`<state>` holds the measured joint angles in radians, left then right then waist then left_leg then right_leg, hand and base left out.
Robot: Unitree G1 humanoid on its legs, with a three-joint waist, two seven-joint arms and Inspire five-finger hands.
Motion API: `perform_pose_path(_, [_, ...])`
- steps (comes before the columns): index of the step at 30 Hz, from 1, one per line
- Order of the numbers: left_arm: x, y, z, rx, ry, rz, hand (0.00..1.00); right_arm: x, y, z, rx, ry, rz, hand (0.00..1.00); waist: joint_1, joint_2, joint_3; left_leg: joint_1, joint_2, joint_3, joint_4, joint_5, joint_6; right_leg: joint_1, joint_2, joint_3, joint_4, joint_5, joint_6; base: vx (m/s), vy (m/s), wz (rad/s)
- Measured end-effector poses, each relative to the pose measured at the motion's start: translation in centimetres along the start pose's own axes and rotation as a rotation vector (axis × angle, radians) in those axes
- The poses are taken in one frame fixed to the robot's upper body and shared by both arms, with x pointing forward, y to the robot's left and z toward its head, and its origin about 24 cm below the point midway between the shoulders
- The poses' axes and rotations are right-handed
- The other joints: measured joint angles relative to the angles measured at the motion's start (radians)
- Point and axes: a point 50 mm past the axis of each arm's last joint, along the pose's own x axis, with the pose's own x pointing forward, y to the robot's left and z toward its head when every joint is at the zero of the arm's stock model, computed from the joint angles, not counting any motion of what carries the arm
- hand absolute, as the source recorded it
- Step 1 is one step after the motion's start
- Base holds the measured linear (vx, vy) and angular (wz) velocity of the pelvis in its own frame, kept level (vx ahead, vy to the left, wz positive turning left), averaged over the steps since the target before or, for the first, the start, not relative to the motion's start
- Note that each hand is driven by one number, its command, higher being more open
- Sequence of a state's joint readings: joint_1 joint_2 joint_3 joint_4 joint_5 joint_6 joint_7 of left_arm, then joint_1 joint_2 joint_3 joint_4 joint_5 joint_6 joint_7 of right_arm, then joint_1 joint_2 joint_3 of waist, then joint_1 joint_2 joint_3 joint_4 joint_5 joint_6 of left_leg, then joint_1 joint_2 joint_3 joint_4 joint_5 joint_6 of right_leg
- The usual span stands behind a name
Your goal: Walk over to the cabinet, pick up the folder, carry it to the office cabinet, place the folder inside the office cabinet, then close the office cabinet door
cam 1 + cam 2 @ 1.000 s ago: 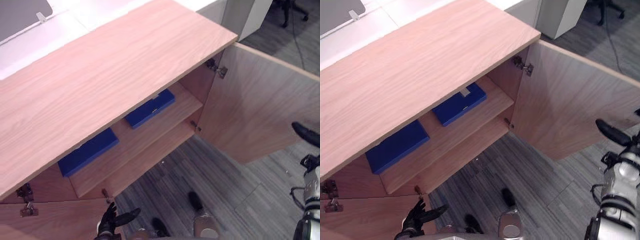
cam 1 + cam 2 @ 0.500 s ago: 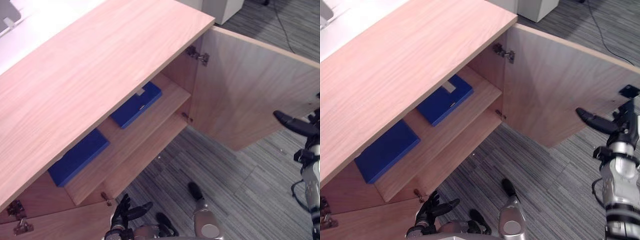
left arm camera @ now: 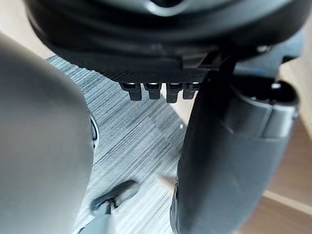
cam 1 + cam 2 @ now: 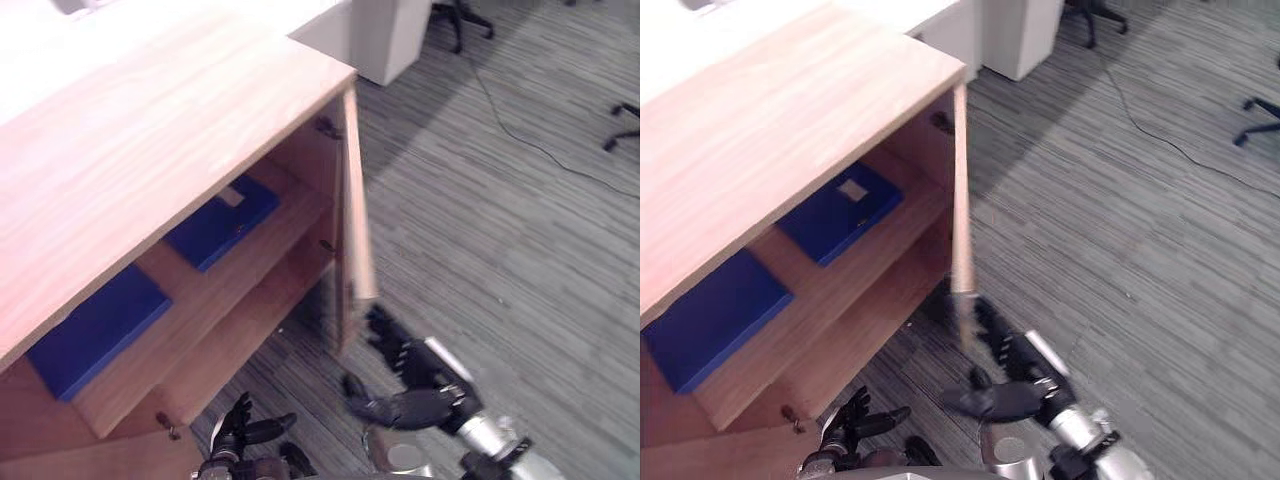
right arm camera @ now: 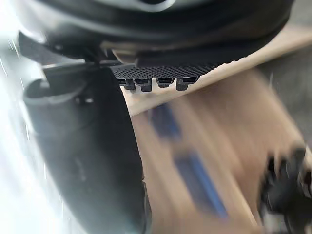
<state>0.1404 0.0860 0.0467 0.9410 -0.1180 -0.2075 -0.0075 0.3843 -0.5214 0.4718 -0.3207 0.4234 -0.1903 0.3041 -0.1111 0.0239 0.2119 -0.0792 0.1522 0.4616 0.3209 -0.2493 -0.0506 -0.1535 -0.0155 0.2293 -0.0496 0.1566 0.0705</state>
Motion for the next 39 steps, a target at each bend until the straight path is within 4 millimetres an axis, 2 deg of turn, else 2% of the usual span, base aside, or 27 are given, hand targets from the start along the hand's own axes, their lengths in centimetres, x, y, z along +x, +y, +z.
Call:
perform_pose_path(1, [0.1,0.0,0.1,0.002,-0.003,0.002,1.00,1.0,-0.1,0.2,-0.016,-0.026,0.008,1.00,0.013,-0.001,0.000,-0.011,-0.004,-0.019,0.000,0.007,0.000,0.000,-0.005,-0.020,0.000,-0.001,-0.001,-0.04,-0.047,1.07])
perform_pose_path(2, [0.2,0.1,0.4,0.003,-0.010,0.007,1.00,3.3,-0.9,0.4,-0.041,-0.071,-0.010,1.00,0.031,-0.004,-0.001,-0.035,-0.014,-0.063,-0.001,0.023,0.002,0.000,-0.018,-0.063,0.000,0.000,-0.008,-0.03,-0.036,1.09])
perform_pose_path(3, [0.4,0.1,0.8,0.004,-0.019,0.010,1.00,5.8,-2.4,0.5,-0.070,-0.092,-0.071,1.00,0.051,-0.006,-0.002,-0.052,-0.024,-0.105,-0.004,0.041,0.013,0.001,-0.029,-0.105,0.001,0.003,-0.004,-0.01,-0.021,1.07])
perform_pose_path(4, [0.5,0.0,1.0,0.006,-0.023,0.012,1.00,6.9,-3.2,0.5,-0.088,-0.093,-0.115,1.00,0.067,-0.007,-0.002,-0.057,-0.028,-0.118,-0.008,0.048,0.014,0.004,-0.034,-0.124,0.001,0.004,-0.001,0.00,-0.007,1.00])
perform_pose_path(6, [0.7,0.0,1.8,-0.003,-0.048,0.027,1.00,9.6,-6.5,0.7,-0.178,-0.062,-0.277,1.00,0.125,-0.011,-0.004,-0.071,-0.048,-0.181,-0.032,0.073,0.019,0.015,-0.051,-0.183,0.000,0.004,-0.001,0.01,0.009,0.85])
perform_pose_path(9, [0.8,0.4,2.2,-0.022,-0.064,0.059,1.00,11.2,-8.9,0.9,-0.234,-0.029,-0.412,1.00,0.164,-0.014,-0.006,-0.088,-0.079,-0.260,-0.085,0.120,0.023,0.017,-0.072,-0.257,0.000,0.003,0.000,0.01,0.005,0.80])
perform_pose_path(12, [0.7,0.7,2.3,-0.047,-0.068,0.074,1.00,11.9,-11.3,1.2,-0.192,-0.020,-0.581,1.00,0.189,-0.015,-0.005,-0.089,-0.109,-0.322,-0.148,0.175,0.029,0.022,-0.090,-0.320,0.000,0.003,0.000,-0.01,0.010,0.85])
perform_pose_path(13, [0.7,1.0,2.2,-0.064,-0.065,0.086,1.00,11.4,-12.0,0.9,-0.179,-0.004,-0.633,1.00,0.198,-0.016,-0.005,-0.087,-0.119,-0.348,-0.170,0.193,0.033,0.029,-0.096,-0.338,0.001,0.003,0.000,-0.04,0.026,0.68])
perform_pose_path(18, [0.2,1.9,1.3,-0.092,-0.040,0.135,1.00,10.2,-12.5,-0.1,-0.151,0.024,-0.711,1.00,0.207,-0.018,-0.004,-0.069,-0.147,-0.403,-0.250,0.253,0.041,0.032,-0.119,-0.367,0.016,0.003,0.000,-0.08,0.051,0.40])
perform_pose_path(20, [-0.1,2.2,0.5,-0.094,-0.018,0.147,1.00,8.9,-12.4,-1.2,-0.128,0.048,-0.740,1.00,0.207,-0.026,-0.006,-0.049,-0.159,-0.421,-0.294,0.268,0.043,0.042,-0.129,-0.372,0.018,-0.009,0.013,-0.08,0.038,0.27])
perform_pose_path(21, [-0.3,2.7,0.1,-0.101,-0.008,0.162,1.00,7.7,-12.0,-2.5,-0.107,0.079,-0.751,1.00,0.207,-0.044,-0.009,-0.032,-0.170,-0.426,-0.319,0.280,0.044,0.053,-0.142,-0.369,0.022,-0.048,0.029,-0.04,0.010,0.28])
perform_pose_path(23, [-0.8,3.1,-0.8,-0.114,0.021,0.181,1.00,5.3,-11.0,-5.2,-0.065,0.169,-0.765,1.00,0.206,-0.051,-0.014,0.007,-0.168,-0.425,-0.376,0.310,0.039,0.058,-0.137,-0.372,0.043,-0.084,0.033,-0.03,-0.018,0.14])
perform_pose_path(24, [-0.9,3.2,-1.1,-0.115,0.029,0.186,1.00,4.6,-10.7,-6.0,-0.052,0.196,-0.768,1.00,0.204,-0.053,-0.015,0.018,-0.168,-0.425,-0.397,0.320,0.038,0.059,-0.135,-0.371,0.045,-0.088,0.033,0.00,0.000,0.00])
perform_pose_path(27, [-1.2,3.8,-1.6,-0.104,0.055,0.194,1.00,1.1,-9.2,-10.1,0.017,0.360,-0.797,1.00,0.182,-0.067,-0.018,0.028,-0.164,-0.435,-0.413,0.328,0.038,0.060,-0.130,-0.372,0.067,-0.114,0.044,0.01,-0.008,0.07])
perform_pose_path(28, [-1.2,3.9,-1.7,-0.100,0.057,0.194,1.00,0.5,-9.0,-10.8,0.028,0.393,-0.807,1.00,0.173,-0.068,-0.018,0.027,-0.165,-0.443,-0.411,0.328,0.038,0.056,-0.131,-0.371,0.082,-0.125,0.048,0.05,-0.006,0.32])
perform_pose_path(30, [-0.8,3.9,-0.9,-0.096,0.037,0.188,1.00,-1.9,-8.4,-13.2,0.107,0.503,-0.885,1.00,0.147,-0.073,-0.017,0.000,-0.173,-0.488,-0.370,0.317,0.032,0.032,-0.134,-0.343,0.162,-0.176,0.062,0.08,-0.020,0.51])
perform_pose_path(32, [-0.5,3.7,-0.1,-0.100,0.010,0.182,1.00,-3.4,-7.9,-14.6,0.161,0.575,-0.953,1.00,0.147,-0.074,-0.018,-0.017,-0.182,-0.520,-0.336,0.307,0.037,0.033,-0.142,-0.342,0.196,-0.188,0.057,0.09,0.000,0.56])
perform_pose_path(34, [-0.3,3.6,0.8,-0.124,-0.030,0.180,1.00,-4.4,-7.4,-15.4,0.189,0.616,-0.991,1.00,0.140,-0.072,-0.020,-0.026,-0.186,-0.569,-0.341,0.317,0.034,0.044,-0.135,-0.301,0.205,-0.191,0.051,0.10,0.046,0.84])
perform_pose_path(35, [-0.2,3.6,1.3,-0.145,-0.052,0.182,1.00,-4.8,-7.3,-15.7,0.204,0.633,-1.012,1.00,0.142,-0.079,-0.025,-0.035,-0.192,-0.606,-0.348,0.330,0.029,0.052,-0.134,-0.295,0.193,-0.202,0.038,0.09,0.047,1.01])
perform_pose_path(37, [-0.1,3.3,1.6,-0.186,-0.073,0.180,1.00,-5.1,-7.7,-15.6,0.214,0.629,-1.059,1.00,0.150,-0.081,-0.026,-0.060,-0.202,-0.653,-0.347,0.348,0.020,0.062,-0.139,-0.316,0.171,-0.223,0.026,0.05,-0.006,0.92])
perform_pose_path(39, [-0.2,2.8,1.2,-0.255,-0.064,0.188,1.00,-5.0,-8.8,-15.1,0.221,0.602,-1.114,1.00,0.151,-0.067,-0.024,-0.089,-0.205,-0.686,-0.343,0.378,0.003,0.066,-0.140,-0.373,0.174,-0.238,0.022,-0.06,-0.064,0.89])
